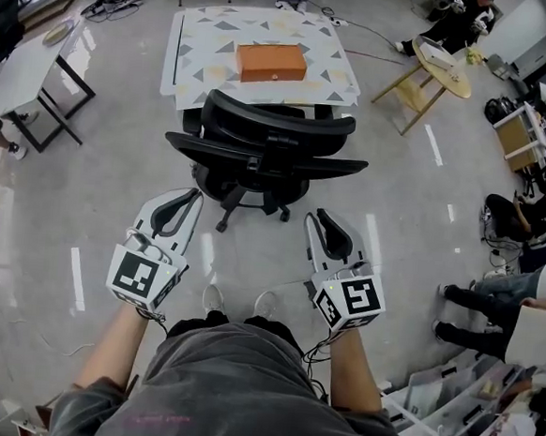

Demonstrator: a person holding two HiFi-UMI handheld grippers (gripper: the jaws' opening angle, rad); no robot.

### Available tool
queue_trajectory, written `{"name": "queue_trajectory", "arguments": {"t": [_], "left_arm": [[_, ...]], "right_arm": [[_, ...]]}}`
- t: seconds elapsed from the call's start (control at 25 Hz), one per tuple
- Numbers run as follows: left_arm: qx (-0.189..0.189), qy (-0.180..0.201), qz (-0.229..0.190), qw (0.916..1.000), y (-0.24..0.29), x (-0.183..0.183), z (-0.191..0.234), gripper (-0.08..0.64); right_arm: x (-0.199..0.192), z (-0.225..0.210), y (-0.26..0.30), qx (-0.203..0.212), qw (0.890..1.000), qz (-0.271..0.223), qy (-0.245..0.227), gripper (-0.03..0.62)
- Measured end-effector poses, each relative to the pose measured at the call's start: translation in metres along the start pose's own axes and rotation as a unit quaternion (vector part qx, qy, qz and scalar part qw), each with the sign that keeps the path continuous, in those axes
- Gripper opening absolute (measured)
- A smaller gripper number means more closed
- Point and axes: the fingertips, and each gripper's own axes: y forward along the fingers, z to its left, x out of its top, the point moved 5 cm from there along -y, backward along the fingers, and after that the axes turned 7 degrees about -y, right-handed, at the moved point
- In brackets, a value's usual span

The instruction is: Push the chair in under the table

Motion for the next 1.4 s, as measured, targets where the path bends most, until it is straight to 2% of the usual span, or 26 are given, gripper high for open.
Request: {"name": "queue_trajectory", "arguments": {"t": [0.68, 1.4], "left_arm": [[-0.006, -0.01, 0.007, 0.9999, 0.023, -0.003, -0.013, 0.002], [0.012, -0.016, 0.017, 0.9997, 0.036, -0.008, -0.033, 0.002]], "right_arm": [[-0.004, -0.023, -0.002, 0.001, 1.0, 0.003, 0.0, 0.009], [-0.017, -0.042, -0.007, 0.028, 1.0, 0.008, 0.005, 0.005]]}}
